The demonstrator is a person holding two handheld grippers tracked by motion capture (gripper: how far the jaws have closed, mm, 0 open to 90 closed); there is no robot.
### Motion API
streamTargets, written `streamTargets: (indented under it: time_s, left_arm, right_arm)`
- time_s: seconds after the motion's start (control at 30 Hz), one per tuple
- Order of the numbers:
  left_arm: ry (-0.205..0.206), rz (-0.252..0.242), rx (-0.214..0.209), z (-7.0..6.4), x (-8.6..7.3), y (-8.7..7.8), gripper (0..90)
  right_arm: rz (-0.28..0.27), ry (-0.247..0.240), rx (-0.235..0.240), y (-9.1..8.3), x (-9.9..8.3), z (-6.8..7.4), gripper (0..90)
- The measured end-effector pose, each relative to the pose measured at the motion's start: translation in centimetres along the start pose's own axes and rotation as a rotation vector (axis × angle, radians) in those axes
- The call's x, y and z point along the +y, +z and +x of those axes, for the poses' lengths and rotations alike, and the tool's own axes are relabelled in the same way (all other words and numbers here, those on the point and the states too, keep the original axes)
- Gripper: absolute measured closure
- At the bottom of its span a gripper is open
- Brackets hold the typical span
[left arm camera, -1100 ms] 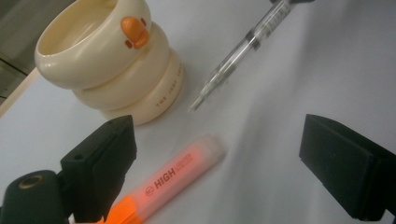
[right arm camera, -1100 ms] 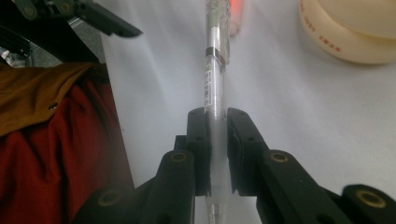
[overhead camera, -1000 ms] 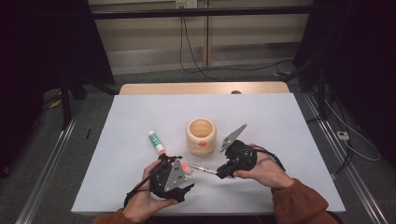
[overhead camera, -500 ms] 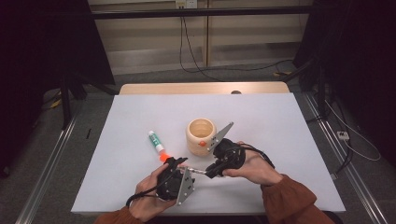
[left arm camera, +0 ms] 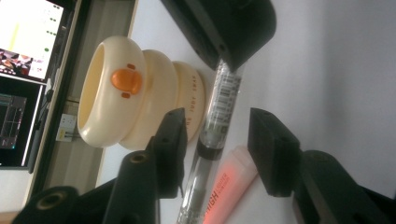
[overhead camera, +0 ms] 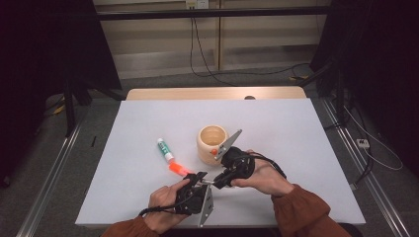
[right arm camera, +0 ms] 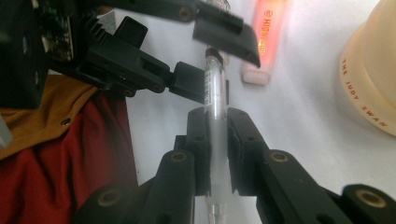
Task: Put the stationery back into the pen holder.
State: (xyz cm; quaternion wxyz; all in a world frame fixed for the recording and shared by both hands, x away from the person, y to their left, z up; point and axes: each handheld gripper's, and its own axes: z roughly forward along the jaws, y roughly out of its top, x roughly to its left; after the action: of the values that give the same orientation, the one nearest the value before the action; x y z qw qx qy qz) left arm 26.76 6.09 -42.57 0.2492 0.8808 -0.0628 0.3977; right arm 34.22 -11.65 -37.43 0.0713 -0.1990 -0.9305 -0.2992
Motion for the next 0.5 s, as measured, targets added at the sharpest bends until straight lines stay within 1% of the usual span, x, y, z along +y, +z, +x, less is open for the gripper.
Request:
streamTargets:
  time_s: [0.03, 0.07, 0.13, 0.17, 0.2, 0.23, 0.3, 0.33, 0.37, 0.43, 0.5]
  left_arm:
    - [0.0, 0.0, 0.0, 0.0, 0.0, 0.0, 59.2]
    - [0.034, 0.011, -0.003, -0.16, 0.06, 0.05, 62.9]
    - [0.029, 0.009, -0.003, -0.25, 0.05, 0.15, 69.5]
    - [0.014, 0.001, -0.002, -0.42, -0.03, 0.19, 73.2]
    - [0.014, 0.001, -0.002, -0.42, -0.03, 0.19, 76.4]
    - [0.026, 0.0, 0.002, -0.36, -0.06, 0.15, 77.2]
    - [0.029, 0.0, -0.006, -0.36, -0.05, 0.23, 78.4]
    - [0.03, 0.004, -0.007, -0.52, -0.03, 0.26, 79.1]
    - [0.042, 0.015, -0.007, -0.51, 0.03, 0.22, 79.2]
    - [0.048, 0.01, -0.013, -0.47, 0.04, 0.26, 79.4]
    - [0.04, 0.01, -0.017, -0.49, 0.0, 0.27, 79.6]
  right_arm:
    - [0.009, 0.01, -0.002, 0.08, 0.07, 0.05, 80.3]
    - [0.01, 0.005, -0.001, 0.2, 0.11, 0.04, 80.3]
    - [0.017, 0.007, 0.001, 0.45, 0.24, 0.14, 80.2]
    - [0.023, 0.009, 0.0, 0.53, 0.27, 0.17, 80.3]
    - [0.021, 0.009, 0.0, 0.64, 0.3, 0.13, 80.2]
    - [0.021, 0.008, 0.001, 0.7, 0.33, 0.1, 80.3]
    - [0.02, 0.004, 0.0, 0.76, 0.36, 0.08, 80.3]
    - [0.019, 0.007, 0.001, 0.76, 0.36, 0.07, 80.2]
    - [0.019, 0.008, 0.003, 0.74, 0.33, 0.04, 80.2]
    - [0.021, 0.01, 0.003, 0.8, 0.27, 0.04, 80.2]
    - [0.017, 0.011, 0.013, 0.84, 0.18, -0.06, 80.1]
